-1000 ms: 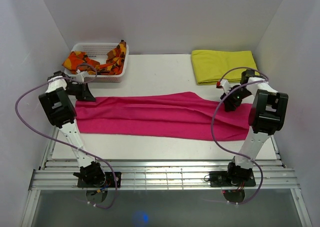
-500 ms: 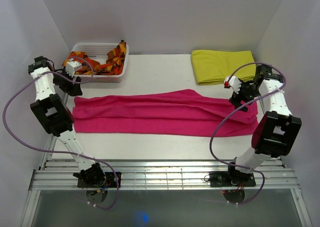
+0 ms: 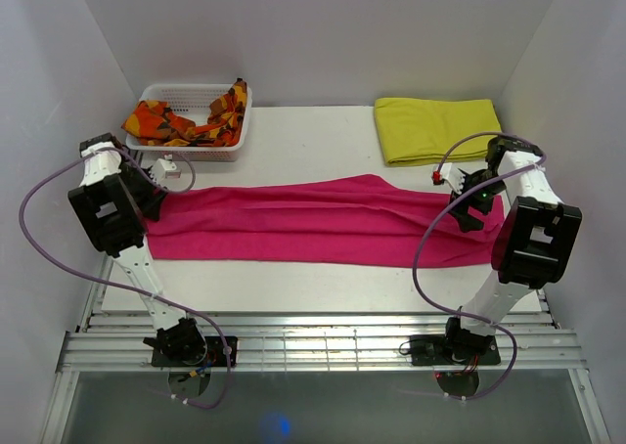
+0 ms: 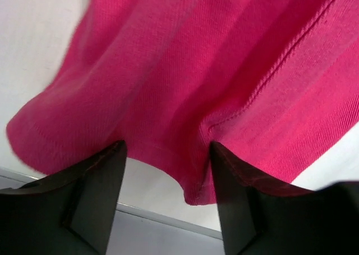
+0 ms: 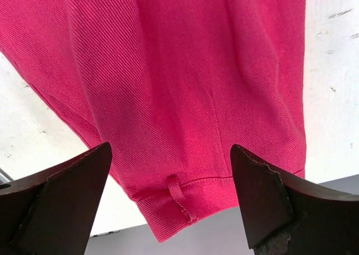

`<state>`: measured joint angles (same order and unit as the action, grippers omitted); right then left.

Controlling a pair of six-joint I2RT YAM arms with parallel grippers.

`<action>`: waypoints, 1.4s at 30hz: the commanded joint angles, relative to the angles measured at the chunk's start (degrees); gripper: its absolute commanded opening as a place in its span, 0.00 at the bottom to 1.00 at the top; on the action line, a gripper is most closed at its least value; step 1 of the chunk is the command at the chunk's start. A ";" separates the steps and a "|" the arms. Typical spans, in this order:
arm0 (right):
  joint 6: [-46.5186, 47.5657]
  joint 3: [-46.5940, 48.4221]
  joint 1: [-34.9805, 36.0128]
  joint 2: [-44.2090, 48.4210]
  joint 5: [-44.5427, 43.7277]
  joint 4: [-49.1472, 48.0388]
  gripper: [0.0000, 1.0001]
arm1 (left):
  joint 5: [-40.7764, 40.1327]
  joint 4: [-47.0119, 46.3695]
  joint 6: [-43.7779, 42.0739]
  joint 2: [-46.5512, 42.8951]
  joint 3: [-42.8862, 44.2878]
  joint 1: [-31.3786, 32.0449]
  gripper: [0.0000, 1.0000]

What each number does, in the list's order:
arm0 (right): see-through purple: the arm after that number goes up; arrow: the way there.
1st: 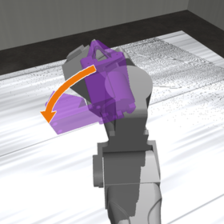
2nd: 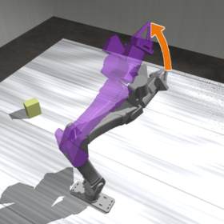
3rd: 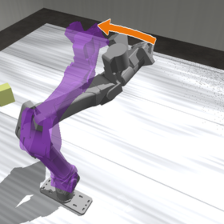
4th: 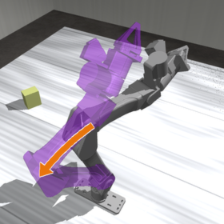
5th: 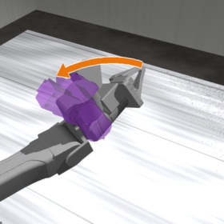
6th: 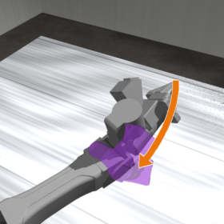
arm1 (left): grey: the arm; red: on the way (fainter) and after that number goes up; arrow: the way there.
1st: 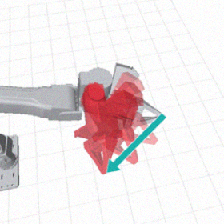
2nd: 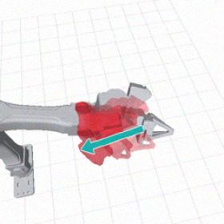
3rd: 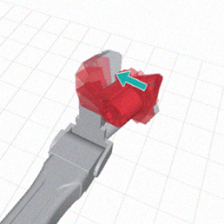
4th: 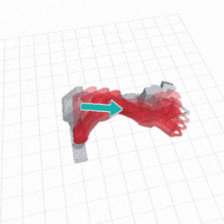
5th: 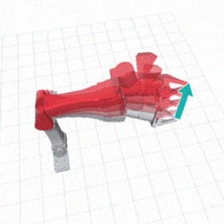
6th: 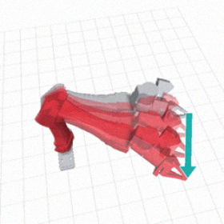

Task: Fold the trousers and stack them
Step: Fold the trousers

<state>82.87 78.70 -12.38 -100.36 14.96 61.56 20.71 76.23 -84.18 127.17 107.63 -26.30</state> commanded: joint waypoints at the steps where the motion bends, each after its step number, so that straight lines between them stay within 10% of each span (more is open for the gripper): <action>1: 0.36 0.85 0.17 -1.07 -3.27 1.19 0.91 | -3.65 0.33 -5.02 -2.54 -1.72 0.46 0.70; 23: -2.19 -3.09 1.31 4.81 1.82 1.64 0.87 | -2.34 -5.21 -13.99 -28.03 -31.76 -0.06 0.00; 26: -2.80 -6.00 1.83 6.75 2.44 -1.44 0.88 | -2.96 -7.75 -12.86 -28.82 -34.68 -0.32 0.02; 30: -3.85 -6.19 2.36 7.63 4.20 -2.67 0.89 | 0.29 -11.44 -12.41 -30.05 -32.85 -1.47 0.40; 42: -12.03 -4.42 10.88 5.44 6.67 -6.54 0.89 | 2.67 -9.70 -11.18 -24.35 -22.12 -1.64 0.63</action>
<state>73.45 73.71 -3.97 -94.87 20.14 56.86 20.36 65.49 -95.02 101.56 83.24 -27.68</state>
